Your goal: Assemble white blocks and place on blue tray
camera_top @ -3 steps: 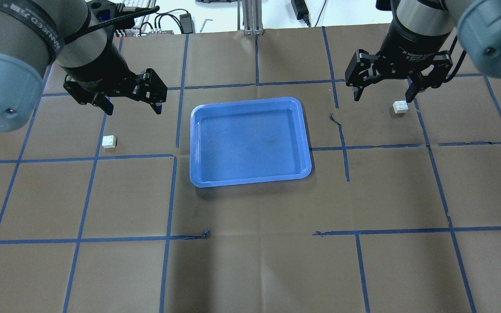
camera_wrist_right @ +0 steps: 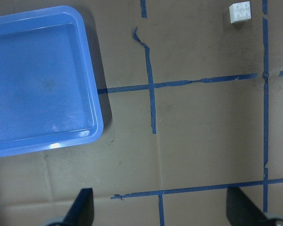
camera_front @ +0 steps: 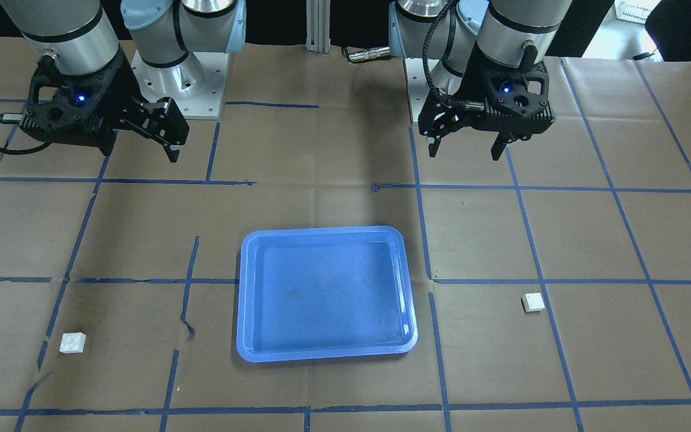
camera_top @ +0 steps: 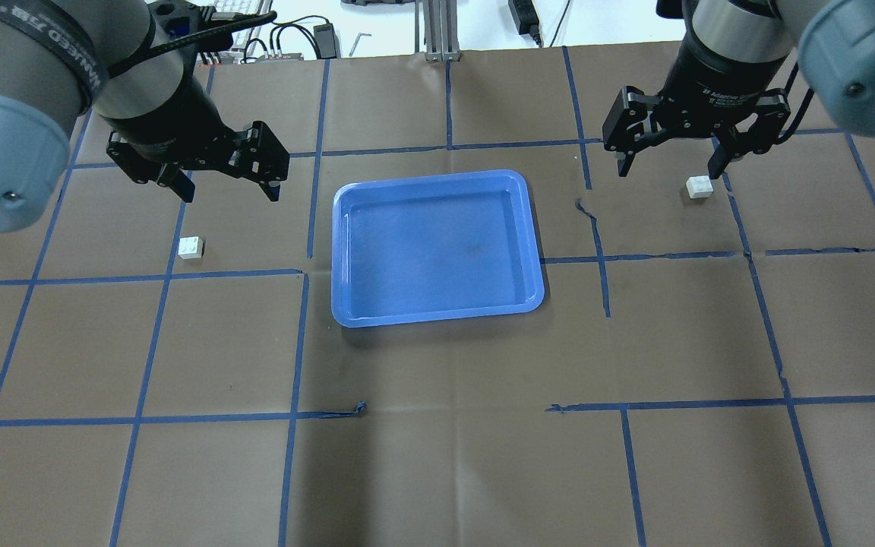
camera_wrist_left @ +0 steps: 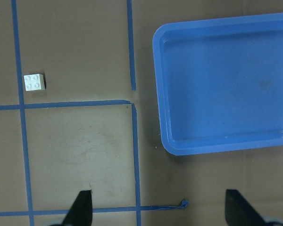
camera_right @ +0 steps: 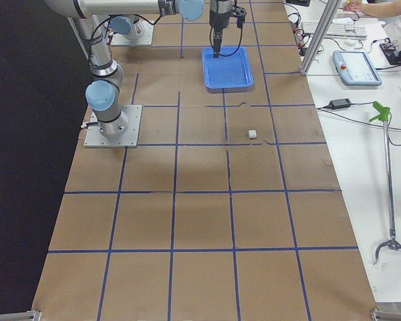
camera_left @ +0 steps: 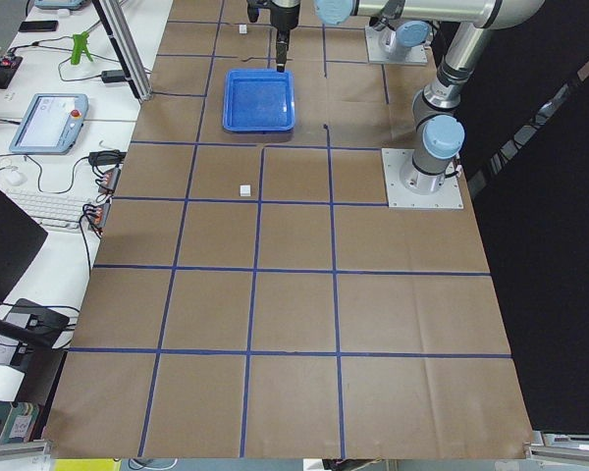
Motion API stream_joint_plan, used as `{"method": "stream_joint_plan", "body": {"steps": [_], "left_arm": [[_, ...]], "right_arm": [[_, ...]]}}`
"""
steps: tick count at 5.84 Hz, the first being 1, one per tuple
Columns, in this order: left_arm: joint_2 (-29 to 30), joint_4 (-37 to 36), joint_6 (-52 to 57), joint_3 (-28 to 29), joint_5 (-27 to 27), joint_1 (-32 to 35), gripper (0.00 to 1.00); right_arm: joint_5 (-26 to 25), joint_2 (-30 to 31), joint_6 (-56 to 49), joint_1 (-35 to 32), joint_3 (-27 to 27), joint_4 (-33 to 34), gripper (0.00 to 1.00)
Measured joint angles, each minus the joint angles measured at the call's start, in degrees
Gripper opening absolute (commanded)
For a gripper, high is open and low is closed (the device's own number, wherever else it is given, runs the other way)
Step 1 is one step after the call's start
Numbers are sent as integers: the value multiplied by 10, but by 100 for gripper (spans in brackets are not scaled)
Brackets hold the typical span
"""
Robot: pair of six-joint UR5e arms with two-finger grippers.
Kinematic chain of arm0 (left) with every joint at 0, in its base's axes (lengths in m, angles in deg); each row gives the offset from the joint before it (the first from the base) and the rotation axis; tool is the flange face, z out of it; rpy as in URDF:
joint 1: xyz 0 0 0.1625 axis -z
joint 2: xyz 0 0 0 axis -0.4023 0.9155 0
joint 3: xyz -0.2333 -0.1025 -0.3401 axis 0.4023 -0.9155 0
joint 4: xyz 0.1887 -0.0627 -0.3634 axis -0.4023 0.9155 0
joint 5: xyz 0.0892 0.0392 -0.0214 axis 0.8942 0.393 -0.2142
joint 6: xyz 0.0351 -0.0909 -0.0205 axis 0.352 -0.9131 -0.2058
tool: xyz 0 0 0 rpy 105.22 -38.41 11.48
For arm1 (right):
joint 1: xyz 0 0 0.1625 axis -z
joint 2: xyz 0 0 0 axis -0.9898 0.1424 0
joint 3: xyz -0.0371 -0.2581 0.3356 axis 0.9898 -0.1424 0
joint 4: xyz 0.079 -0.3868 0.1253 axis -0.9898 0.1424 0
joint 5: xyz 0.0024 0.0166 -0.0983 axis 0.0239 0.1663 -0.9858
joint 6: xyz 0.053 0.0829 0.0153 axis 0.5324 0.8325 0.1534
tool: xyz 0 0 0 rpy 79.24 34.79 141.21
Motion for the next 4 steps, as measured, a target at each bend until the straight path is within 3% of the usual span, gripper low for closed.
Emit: {"method": "stream_joint_plan", "body": {"steps": [4], "left_arm": [[1,21,4,8,15,-16,99]], "right_arm": [[0,1,0,0,0,0,100]]}}
